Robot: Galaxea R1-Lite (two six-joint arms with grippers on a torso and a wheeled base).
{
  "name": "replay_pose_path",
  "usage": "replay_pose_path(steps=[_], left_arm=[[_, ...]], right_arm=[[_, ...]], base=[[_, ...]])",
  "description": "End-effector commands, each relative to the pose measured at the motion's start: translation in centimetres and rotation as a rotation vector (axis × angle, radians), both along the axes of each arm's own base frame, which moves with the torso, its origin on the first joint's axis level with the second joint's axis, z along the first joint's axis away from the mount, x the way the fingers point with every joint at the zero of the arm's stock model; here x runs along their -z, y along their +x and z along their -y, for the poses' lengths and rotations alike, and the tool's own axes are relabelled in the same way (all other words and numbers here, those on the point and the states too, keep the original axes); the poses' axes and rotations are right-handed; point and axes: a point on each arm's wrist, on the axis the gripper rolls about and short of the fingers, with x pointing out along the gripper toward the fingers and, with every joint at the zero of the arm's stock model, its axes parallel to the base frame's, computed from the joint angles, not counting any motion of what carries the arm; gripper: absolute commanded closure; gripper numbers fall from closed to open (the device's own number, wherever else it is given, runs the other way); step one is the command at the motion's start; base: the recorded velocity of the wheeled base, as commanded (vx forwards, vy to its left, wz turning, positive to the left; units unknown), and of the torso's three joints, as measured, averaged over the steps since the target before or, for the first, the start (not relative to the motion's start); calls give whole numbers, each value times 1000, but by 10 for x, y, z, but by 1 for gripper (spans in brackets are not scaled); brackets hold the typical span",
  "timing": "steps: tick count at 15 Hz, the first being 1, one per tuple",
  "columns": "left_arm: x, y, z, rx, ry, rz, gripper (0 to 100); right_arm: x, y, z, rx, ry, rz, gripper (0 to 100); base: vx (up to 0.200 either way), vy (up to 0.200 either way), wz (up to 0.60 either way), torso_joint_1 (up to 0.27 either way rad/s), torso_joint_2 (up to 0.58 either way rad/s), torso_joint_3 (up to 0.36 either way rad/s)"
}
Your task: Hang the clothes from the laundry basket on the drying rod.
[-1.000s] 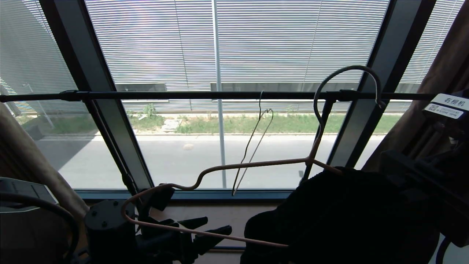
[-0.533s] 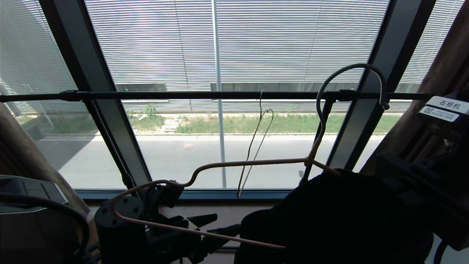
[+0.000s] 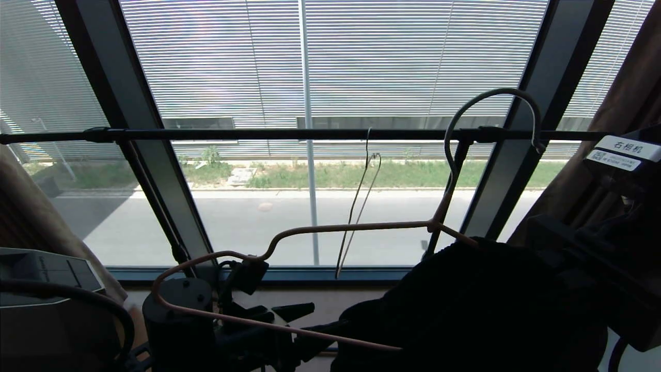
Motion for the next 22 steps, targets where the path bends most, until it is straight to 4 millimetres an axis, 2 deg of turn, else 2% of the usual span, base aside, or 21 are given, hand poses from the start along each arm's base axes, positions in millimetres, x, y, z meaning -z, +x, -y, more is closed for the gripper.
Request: replay_pose_path(steps=[1,5,12,13,18,21,22], left_arm=[[3,2,3,3,2,-3,0],[3,-5,13,48,2,0,0],[11,-12,17,75,30,-30,0],[11,-13,18,79,30,-30,100],[10,-13,18,79,26,-25,100],[14,-10,1,22,55,-42,100],[15,-10,-10,-9,76,-45,100]], right_arm=[[-1,-3,-3,-20,3,6,100],[-1,-3,-4,-24,3,6,100],[-3,-4,-11,-53,8,17,100],[-2,-4,-11,-53,8,16,100],[-1,-5,-12,-59,6,12,100],[-1,-4,-7,-35,5,11,100],[-1,0,1,5,4,11,100]], base=[[0,0,0,0,0,0],[0,0,0,0,0,0],[0,0,0,0,0,0],[0,0,0,0,0,0],[0,0,0,0,0,0],[0,0,0,0,0,0],[0,0,0,0,0,0]])
